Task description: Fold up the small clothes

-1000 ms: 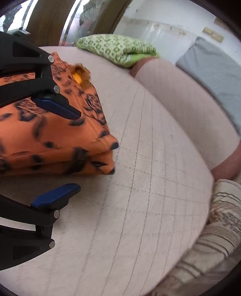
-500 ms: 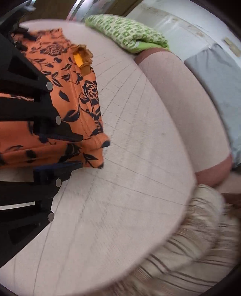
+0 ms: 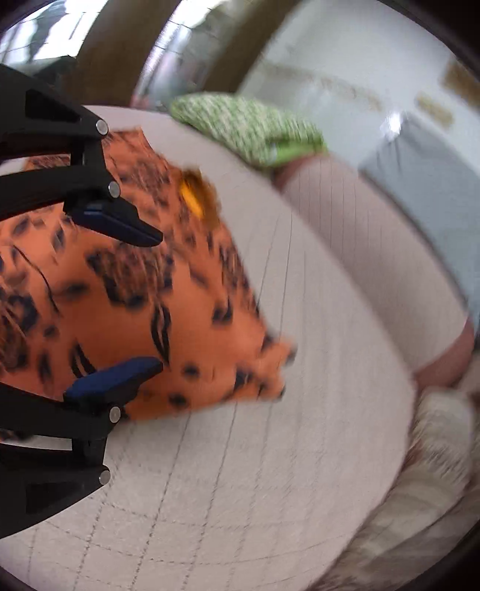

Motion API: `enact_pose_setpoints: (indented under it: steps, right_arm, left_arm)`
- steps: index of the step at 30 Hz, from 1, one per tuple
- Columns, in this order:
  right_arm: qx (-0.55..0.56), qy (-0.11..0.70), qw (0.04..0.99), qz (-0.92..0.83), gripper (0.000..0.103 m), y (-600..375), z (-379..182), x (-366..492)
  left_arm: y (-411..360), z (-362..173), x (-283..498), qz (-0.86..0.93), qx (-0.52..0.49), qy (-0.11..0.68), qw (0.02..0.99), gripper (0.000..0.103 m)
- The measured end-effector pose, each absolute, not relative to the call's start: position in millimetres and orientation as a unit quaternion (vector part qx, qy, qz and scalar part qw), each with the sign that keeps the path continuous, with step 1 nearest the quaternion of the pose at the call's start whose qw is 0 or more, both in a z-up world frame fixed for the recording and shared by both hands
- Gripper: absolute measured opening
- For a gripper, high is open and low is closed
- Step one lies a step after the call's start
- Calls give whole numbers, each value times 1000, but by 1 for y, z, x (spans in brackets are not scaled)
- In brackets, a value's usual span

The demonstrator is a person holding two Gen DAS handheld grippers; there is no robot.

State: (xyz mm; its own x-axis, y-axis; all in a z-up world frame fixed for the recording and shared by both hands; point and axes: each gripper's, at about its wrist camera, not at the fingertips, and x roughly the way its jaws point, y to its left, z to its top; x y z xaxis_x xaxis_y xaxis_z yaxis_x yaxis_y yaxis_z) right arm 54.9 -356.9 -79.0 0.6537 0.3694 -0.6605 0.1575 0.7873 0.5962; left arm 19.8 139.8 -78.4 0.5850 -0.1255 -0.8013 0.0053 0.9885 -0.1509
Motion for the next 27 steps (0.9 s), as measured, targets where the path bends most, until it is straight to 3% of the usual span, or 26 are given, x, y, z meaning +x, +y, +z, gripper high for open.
enact_pose_setpoints:
  steps: [1, 5, 6, 12, 16, 20, 24, 27]
  right_arm:
    - [316, 408, 854, 67, 75, -353, -78, 49]
    - [326, 459, 826, 30, 73, -363, -119, 49]
    - [349, 430, 832, 34, 73, -365, -106, 39]
    - [340, 396, 849, 87, 76, -341, -75, 11]
    - [356, 448, 818, 54, 77, -344, -115, 12]
    - [359, 403, 838, 80, 77, -340, -101, 1]
    - [364, 413, 831, 82, 77, -337, -109, 4]
    - [377, 400, 831, 83, 77, -348, -105, -3]
  left_arm:
    - [144, -77, 15, -28, -67, 451, 890, 90]
    - [150, -105, 21, 5, -33, 502, 864, 90]
    - [156, -112, 22, 7, -42, 516, 856, 90]
    - [162, -82, 8, 20, -51, 462, 885, 89]
    - [174, -105, 13, 45, -66, 515, 853, 86]
    - [185, -81, -1, 63, -67, 475, 875, 86]
    - [194, -107, 10, 80, -70, 531, 841, 86]
    - [195, -89, 2, 87, -72, 506, 855, 86]
